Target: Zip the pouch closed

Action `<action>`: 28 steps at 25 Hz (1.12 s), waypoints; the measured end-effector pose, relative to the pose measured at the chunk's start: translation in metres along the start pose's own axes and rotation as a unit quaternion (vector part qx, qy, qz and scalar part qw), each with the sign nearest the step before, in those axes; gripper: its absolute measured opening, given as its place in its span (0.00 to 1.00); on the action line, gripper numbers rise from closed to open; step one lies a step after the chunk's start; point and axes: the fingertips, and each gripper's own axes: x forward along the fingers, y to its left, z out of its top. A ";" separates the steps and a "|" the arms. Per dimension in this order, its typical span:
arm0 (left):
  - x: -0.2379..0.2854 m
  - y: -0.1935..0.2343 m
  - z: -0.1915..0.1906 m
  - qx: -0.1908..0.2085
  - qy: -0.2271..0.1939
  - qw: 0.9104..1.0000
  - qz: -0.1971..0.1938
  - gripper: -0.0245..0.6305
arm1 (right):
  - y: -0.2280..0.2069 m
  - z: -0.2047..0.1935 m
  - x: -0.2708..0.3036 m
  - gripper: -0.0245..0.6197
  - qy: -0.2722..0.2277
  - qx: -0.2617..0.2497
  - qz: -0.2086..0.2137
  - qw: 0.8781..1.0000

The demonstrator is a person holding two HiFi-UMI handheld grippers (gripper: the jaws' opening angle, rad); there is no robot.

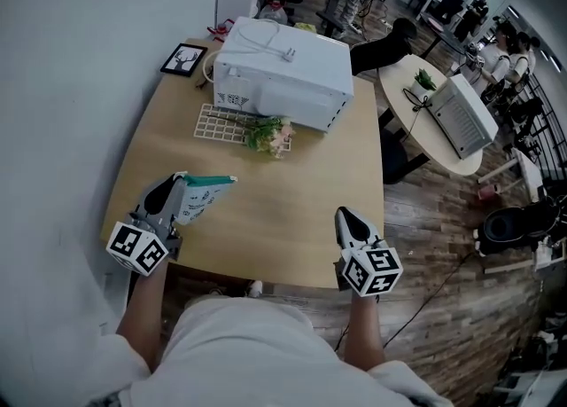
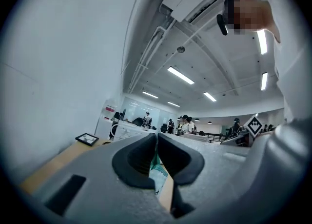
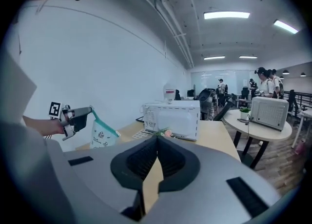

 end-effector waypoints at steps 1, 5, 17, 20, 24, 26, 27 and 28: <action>-0.004 0.002 0.004 0.002 -0.002 1.000 0.007 0.07 | -0.004 0.002 -0.003 0.04 -0.004 0.004 -0.005 1.000; -0.015 0.000 0.021 0.019 -0.010 1.000 0.021 0.07 | -0.016 0.011 -0.012 0.04 -0.020 0.012 -0.019 1.000; -0.059 0.013 0.053 0.038 -0.042 0.994 0.091 0.07 | -0.012 0.044 -0.026 0.04 -0.059 0.006 -0.019 0.998; -0.062 0.018 0.055 0.038 -0.046 0.993 0.097 0.07 | -0.010 0.050 -0.031 0.04 -0.073 0.008 -0.026 0.997; -0.061 0.020 0.060 0.037 -0.054 0.993 0.095 0.07 | -0.008 0.051 -0.033 0.04 -0.078 0.012 -0.033 0.996; -0.062 0.018 0.061 0.035 -0.056 0.993 0.094 0.07 | -0.007 0.049 -0.035 0.04 -0.077 0.013 -0.035 0.996; -0.062 0.017 0.062 0.035 -0.057 0.993 0.093 0.07 | -0.007 0.048 -0.036 0.04 -0.076 0.013 -0.036 0.996; -0.062 0.016 0.063 0.035 -0.059 0.993 0.092 0.07 | -0.007 0.048 -0.037 0.04 -0.076 0.013 -0.037 0.996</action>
